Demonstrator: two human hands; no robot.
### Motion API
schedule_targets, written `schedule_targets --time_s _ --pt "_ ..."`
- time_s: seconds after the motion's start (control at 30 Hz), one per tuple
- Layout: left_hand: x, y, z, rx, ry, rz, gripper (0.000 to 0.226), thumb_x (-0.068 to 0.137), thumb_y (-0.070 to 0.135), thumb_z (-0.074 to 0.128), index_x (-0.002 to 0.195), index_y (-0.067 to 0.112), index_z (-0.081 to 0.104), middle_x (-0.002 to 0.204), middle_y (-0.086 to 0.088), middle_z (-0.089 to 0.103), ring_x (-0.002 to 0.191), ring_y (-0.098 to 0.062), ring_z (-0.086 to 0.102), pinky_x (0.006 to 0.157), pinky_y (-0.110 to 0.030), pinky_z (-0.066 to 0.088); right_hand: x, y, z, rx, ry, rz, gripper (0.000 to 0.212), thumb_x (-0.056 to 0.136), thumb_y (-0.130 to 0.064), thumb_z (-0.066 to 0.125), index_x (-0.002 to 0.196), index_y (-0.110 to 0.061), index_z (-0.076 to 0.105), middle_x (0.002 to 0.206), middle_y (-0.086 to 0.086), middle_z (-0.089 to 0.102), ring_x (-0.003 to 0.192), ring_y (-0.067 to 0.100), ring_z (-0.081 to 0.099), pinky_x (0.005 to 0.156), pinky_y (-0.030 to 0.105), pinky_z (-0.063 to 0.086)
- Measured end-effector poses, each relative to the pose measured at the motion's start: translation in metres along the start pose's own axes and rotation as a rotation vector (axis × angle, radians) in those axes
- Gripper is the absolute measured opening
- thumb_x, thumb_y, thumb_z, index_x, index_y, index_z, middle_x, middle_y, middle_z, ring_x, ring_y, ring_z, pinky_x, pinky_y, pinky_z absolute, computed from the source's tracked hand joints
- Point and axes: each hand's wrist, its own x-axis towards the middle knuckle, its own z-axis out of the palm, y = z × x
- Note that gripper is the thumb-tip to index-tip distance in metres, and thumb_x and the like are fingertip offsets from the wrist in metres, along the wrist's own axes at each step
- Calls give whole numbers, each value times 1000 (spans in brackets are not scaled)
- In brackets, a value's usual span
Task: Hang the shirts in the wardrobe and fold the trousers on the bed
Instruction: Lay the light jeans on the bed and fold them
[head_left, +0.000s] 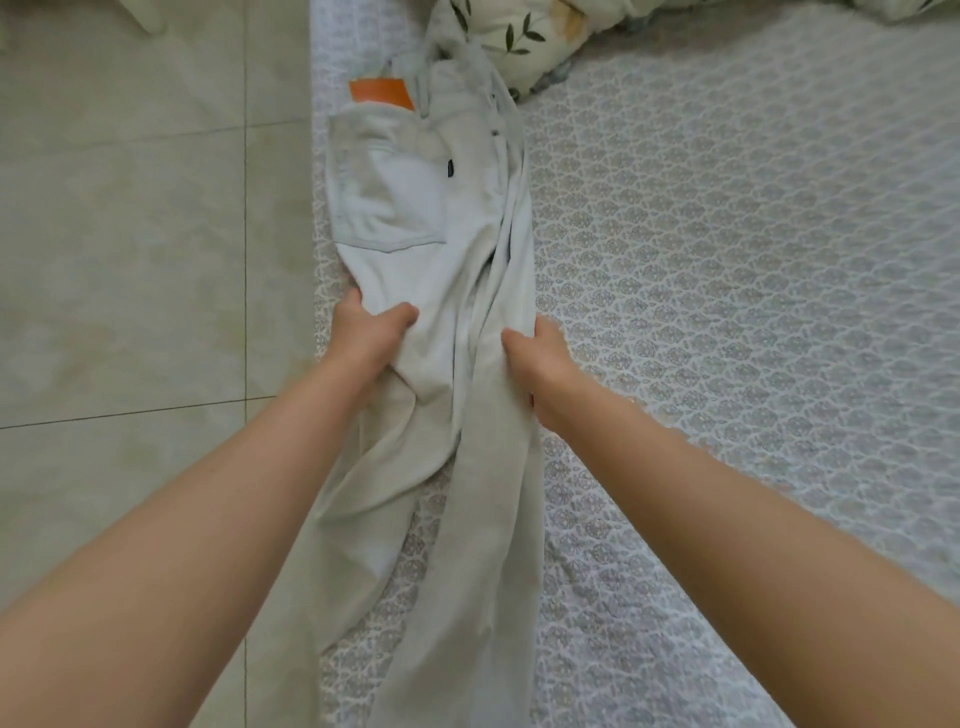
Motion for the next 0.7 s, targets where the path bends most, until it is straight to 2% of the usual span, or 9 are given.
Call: schedule_targets --time_s 0.07,0.17,0.27,0.37,0.47,0.53,0.63,0.7 --pt "-21 -6 -5 51 -38 -3 48 86 16 67 132 16 54 125 -3 64 110 -25 62 101 -43 50 -19 9 -6 -4 26 -9 35 96 -15 42 129 -13 51 117 2 60 103 21 58 95 40 49" --pt "-57 -18 -16 136 -99 -1 47 89 14 64 135 14 53 129 -6 62 111 -25 60 101 -40 49 -52 28 -21 -26 84 25 36 96 -17 41 129 -15 54 122 5 60 107 25 58 98 44 48" --pt "-98 -32 -27 194 -157 -16 50 90 15 64 137 15 51 130 -4 60 111 -24 57 96 -36 47 -96 47 -38 26 94 69 34 96 -14 43 126 -13 58 117 4 64 102 23 62 89 40 52" --pt "-140 -45 -37 244 -204 -22 53 89 18 66 139 19 49 125 1 58 104 -18 53 88 -30 41 -143 63 -54 52 69 122 23 96 -13 48 111 -14 66 104 4 70 93 21 66 81 38 55" --pt "-175 -50 -50 221 -244 -78 56 87 18 69 139 20 47 127 4 57 106 -16 53 87 -30 42 -188 76 -70 38 80 185 21 95 -17 53 104 -5 68 104 17 70 97 32 66 77 39 52" --pt "-194 -46 -60 193 -261 -99 55 86 16 69 137 23 50 129 5 59 108 -16 56 86 -31 45 -213 79 -81 49 88 194 23 94 -17 55 103 0 67 105 21 68 93 31 66 74 38 51" --pt "-218 -29 -68 242 -286 -45 62 85 15 64 142 28 45 134 7 57 118 -19 54 94 -36 47 -242 75 -94 92 110 205 17 92 -16 59 97 -5 71 99 17 72 93 31 68 84 47 55" --pt "-231 -8 -72 258 -305 17 66 86 14 60 146 31 41 138 8 54 122 -19 52 102 -41 45 -256 65 -101 123 132 212 17 92 -18 59 94 -7 72 93 14 74 89 31 70 85 48 55"
